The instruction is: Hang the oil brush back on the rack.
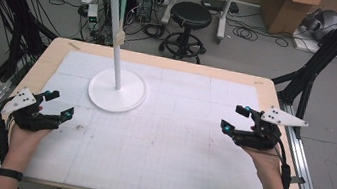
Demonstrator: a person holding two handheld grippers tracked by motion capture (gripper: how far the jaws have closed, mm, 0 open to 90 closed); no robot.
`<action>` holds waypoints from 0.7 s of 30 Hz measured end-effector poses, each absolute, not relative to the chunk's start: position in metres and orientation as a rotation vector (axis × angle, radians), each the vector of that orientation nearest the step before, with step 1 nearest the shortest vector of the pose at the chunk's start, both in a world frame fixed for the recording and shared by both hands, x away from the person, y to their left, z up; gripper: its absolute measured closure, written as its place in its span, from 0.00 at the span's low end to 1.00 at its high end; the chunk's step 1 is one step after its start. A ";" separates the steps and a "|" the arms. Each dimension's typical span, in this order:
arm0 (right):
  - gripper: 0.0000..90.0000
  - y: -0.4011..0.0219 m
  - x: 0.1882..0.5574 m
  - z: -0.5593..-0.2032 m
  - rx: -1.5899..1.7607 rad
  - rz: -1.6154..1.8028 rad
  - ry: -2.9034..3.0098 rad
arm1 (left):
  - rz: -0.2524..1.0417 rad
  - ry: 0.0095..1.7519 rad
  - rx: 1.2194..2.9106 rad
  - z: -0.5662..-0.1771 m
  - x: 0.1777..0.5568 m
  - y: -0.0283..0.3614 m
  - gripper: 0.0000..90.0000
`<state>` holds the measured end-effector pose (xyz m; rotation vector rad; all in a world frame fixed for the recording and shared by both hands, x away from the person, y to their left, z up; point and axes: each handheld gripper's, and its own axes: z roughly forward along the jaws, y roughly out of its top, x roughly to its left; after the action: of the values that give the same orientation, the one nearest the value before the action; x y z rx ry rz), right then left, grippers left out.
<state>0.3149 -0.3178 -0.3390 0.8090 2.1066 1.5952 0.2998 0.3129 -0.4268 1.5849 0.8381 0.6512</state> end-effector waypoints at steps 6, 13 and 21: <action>0.19 -0.338 0.303 -0.368 0.884 1.598 2.076 | 0.654 0.841 1.549 -0.425 0.305 0.314 0.15; 0.18 -0.356 0.295 -0.401 0.950 1.588 2.041 | 0.664 0.839 1.535 -0.424 0.308 0.314 0.15; 0.17 -0.375 0.286 -0.415 0.983 1.555 2.021 | 0.680 0.837 1.542 -0.423 0.311 0.312 0.15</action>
<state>0.2863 -0.3746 -0.4153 0.9828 2.0212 1.5554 0.3106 0.3118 -0.4232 1.5416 0.8371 0.6799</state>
